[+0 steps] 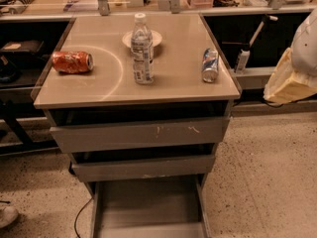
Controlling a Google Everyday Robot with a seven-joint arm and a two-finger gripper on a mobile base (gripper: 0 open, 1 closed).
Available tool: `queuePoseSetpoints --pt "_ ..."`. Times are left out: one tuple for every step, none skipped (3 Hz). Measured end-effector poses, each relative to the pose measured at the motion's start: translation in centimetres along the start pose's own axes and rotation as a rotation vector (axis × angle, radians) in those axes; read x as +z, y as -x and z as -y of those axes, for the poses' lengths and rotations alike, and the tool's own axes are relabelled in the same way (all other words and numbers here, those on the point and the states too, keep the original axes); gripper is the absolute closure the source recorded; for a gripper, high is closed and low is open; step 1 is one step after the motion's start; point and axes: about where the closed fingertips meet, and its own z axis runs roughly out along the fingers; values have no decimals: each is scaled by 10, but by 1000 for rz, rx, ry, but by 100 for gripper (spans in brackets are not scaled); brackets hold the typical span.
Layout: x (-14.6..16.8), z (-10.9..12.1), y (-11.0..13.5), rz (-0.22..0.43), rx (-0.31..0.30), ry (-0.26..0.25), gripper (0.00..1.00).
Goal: Close bottom drawer
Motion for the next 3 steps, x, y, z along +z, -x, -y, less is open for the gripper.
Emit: queuePoseSetpoints --pt "23 -30 -8 -6 5 6 100" --pt "78 -68 -25 -28 33 54 100" --pt "150 -114 -52 -71 78 159 100"
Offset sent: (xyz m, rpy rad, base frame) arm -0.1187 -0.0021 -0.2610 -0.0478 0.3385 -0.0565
